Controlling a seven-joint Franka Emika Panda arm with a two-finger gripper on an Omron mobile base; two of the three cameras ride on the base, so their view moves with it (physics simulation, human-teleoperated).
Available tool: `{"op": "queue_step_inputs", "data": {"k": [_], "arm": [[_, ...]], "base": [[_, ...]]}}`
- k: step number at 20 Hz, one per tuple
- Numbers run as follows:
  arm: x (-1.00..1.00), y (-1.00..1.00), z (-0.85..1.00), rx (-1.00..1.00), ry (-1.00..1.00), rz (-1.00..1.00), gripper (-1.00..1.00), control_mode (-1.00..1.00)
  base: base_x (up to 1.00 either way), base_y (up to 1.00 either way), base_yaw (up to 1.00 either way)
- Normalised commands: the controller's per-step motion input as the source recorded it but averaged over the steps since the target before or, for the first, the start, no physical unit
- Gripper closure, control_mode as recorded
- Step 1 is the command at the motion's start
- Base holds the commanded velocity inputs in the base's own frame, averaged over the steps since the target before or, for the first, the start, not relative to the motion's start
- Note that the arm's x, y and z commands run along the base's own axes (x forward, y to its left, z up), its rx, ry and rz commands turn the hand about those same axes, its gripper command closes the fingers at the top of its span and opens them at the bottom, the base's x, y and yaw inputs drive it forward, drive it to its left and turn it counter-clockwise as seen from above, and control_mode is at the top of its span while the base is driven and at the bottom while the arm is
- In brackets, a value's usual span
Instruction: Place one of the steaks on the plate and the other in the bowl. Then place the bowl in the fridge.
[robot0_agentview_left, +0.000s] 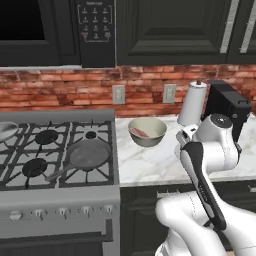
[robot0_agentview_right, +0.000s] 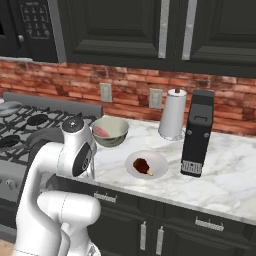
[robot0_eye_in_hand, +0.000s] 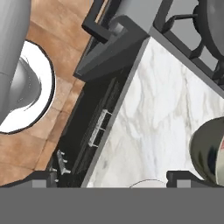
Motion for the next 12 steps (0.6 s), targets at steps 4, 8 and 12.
{"op": "queue_step_inputs", "data": {"k": [4,8,12], "arm": [[0.0,0.0,0.0,0.0,0.0,0.0,-1.0,1.0],[0.0,0.0,0.0,0.0,0.0,0.0,-1.0,1.0],[0.0,0.0,0.0,0.0,0.0,0.0,-1.0,1.0]], "base": [[-0.44,0.0,0.23],[-0.43,0.02,0.26],[-0.57,0.18,0.26]]}}
